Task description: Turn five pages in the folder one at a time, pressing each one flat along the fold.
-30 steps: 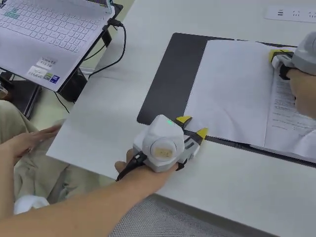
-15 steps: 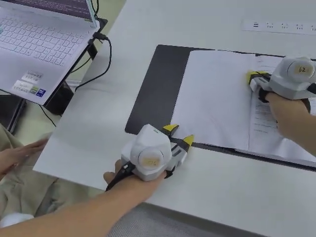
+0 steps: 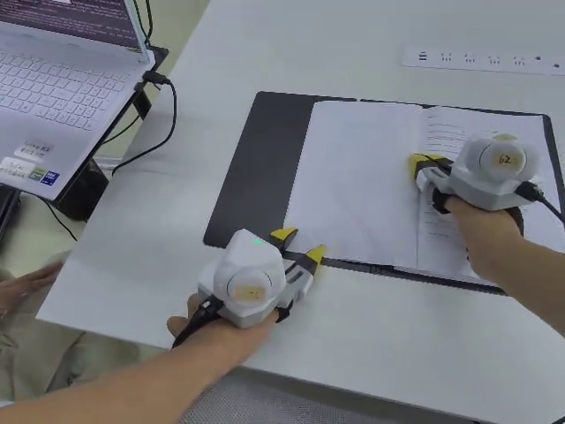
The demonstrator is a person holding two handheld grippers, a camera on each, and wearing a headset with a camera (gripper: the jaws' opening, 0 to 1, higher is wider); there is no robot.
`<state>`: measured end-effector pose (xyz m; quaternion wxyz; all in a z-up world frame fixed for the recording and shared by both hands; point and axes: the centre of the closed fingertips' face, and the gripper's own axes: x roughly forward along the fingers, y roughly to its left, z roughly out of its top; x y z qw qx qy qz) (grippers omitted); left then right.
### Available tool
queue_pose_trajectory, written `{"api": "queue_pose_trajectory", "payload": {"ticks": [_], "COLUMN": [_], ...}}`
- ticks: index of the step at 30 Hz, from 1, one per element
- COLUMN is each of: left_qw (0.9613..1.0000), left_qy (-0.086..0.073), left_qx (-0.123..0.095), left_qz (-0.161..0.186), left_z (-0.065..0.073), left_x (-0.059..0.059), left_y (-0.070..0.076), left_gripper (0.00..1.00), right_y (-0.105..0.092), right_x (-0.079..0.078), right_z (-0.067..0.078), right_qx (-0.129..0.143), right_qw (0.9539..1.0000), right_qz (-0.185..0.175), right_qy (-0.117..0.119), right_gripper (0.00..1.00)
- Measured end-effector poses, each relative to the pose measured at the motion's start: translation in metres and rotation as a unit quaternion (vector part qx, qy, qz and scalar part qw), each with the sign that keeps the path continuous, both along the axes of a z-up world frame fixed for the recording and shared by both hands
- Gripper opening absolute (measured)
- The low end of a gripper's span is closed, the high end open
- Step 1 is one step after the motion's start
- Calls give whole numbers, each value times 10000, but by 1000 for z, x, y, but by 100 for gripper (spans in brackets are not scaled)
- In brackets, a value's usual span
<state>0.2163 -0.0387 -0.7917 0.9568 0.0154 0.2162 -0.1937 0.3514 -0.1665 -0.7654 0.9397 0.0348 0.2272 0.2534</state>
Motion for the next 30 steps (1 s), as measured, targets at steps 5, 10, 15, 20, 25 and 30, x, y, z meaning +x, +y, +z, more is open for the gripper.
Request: {"api": "queue_pose_trajectory", "payload": {"ticks": [5, 10, 15, 20, 25, 30], "left_qw": [10000, 10000, 10000, 10000, 10000, 10000], "left_qy": [4, 7, -1, -2, -13, 0], "left_qx": [6, 2, -3, -5, 13, -3], "left_qz": [-2, 16, 22, 26, 9, 22], "left_z": [-1, -1, -1, 1, 2, 3], "left_x": [0, 1, 1, 0, -1, -1], "left_y": [0, 0, 1, 0, 0, 0], "left_gripper": [25, 25, 25, 25, 25, 25], "right_y": [0, -1, -2, 0, 1, 1], "right_x": [-14, -32, -46, -58, -69, -80], "right_z": [3, 0, -2, -3, -7, -10], "right_qx": [41, -8, 50, 43, -33, -51], "right_qw": [10000, 9999, 9997, 9994, 9990, 9984], "right_qz": [5, 83, 53, 82, 197, 254], "right_qy": [41, 148, 235, 342, 404, 511], "right_gripper": [0, 0, 0, 0, 0, 0]}}
